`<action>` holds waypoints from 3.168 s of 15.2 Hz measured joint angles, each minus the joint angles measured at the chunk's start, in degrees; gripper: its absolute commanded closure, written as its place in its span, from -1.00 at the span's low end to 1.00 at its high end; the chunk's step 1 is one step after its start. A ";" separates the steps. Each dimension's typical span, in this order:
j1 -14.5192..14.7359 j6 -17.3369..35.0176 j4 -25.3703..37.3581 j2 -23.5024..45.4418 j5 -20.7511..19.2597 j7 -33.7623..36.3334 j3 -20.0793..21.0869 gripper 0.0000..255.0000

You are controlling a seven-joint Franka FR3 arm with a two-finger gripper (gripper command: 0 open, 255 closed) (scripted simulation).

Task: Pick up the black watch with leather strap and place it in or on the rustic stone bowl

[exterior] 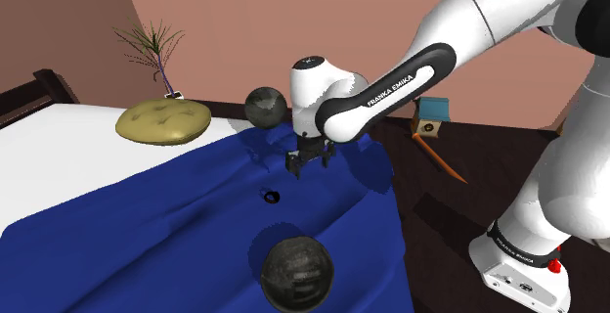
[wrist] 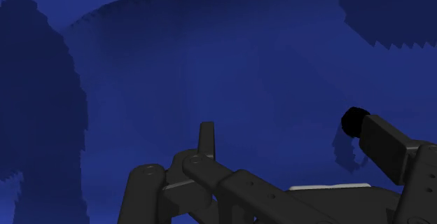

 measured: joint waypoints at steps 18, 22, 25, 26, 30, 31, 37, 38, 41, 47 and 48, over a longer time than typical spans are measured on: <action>8.80 2.82 27.67 30.63 -8.37 12.54 -4.06 -1.00; 9.03 4.25 27.53 31.94 -8.80 12.85 -4.42 -1.00; 9.03 4.33 27.54 32.02 -8.83 12.85 -4.44 -1.00; 9.03 4.34 27.55 32.02 -8.83 12.85 -4.44 -1.00; 9.03 4.33 27.56 32.02 -8.83 12.85 -4.45 1.00; 9.03 4.33 27.57 32.02 -8.83 12.85 -4.45 1.00; 9.02 4.33 27.56 32.02 -8.84 12.86 -4.46 1.00; 9.01 4.10 27.53 31.77 -8.76 12.84 -4.38 1.00; 8.73 3.02 27.20 30.33 -8.37 12.59 -4.03 1.00; 8.19 -0.06 27.44 27.44 -7.40 11.90 -3.27 1.00; 8.14 -0.62 27.53 26.95 -7.24 11.83 -3.14 1.00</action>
